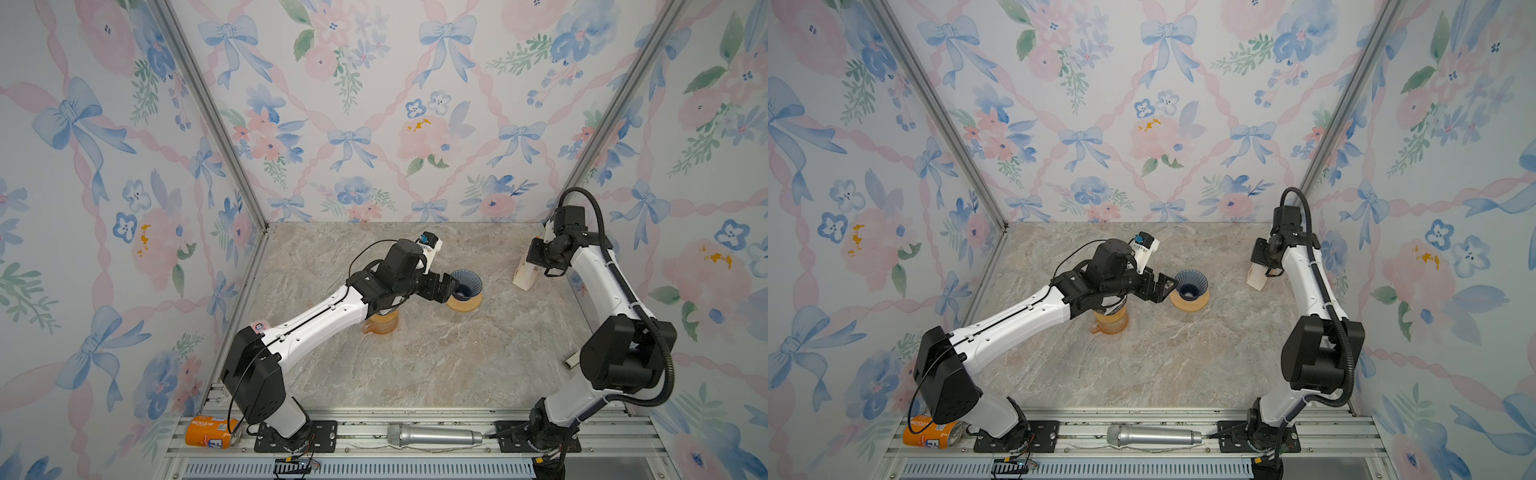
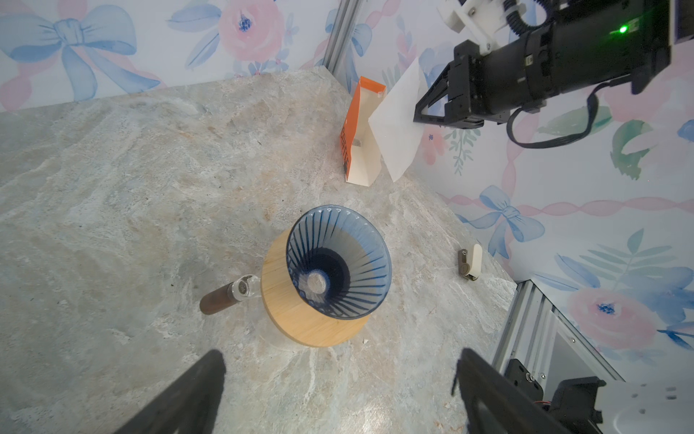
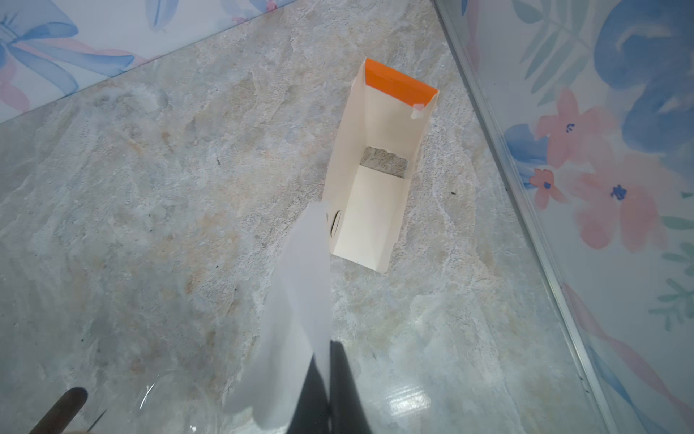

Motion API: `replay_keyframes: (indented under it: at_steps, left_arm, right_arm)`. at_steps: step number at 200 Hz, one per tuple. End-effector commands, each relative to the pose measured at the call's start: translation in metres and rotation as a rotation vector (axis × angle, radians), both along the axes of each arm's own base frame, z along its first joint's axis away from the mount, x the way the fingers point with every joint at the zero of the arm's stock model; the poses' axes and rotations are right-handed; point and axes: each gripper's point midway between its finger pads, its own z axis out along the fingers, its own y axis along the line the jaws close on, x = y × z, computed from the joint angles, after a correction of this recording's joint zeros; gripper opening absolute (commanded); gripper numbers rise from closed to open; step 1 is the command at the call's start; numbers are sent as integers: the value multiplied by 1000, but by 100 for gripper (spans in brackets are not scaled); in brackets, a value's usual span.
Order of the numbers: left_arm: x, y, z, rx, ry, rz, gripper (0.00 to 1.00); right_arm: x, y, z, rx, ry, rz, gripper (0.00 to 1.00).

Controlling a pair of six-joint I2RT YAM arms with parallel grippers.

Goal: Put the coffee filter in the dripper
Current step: 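Pull the filter out and carry it over the blue dripper with the right gripper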

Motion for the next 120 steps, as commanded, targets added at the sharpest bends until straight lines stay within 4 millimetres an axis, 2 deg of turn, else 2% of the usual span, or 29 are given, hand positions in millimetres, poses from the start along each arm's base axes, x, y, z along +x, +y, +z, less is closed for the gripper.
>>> replay_keyframes:
  at_steps: [1,83,120]
  left_arm:
    - [3,0,12,-17,-33,-14,97]
    - [7,2,12,-16,-37,-18,97]
    - [7,4,11,-17,-33,-20,97]
  right_arm:
    - [-27,29,22,115,44,85,0]
    - [-78,95,92,358,95,289,0]
    - [-94,125,105,400,153,382,0]
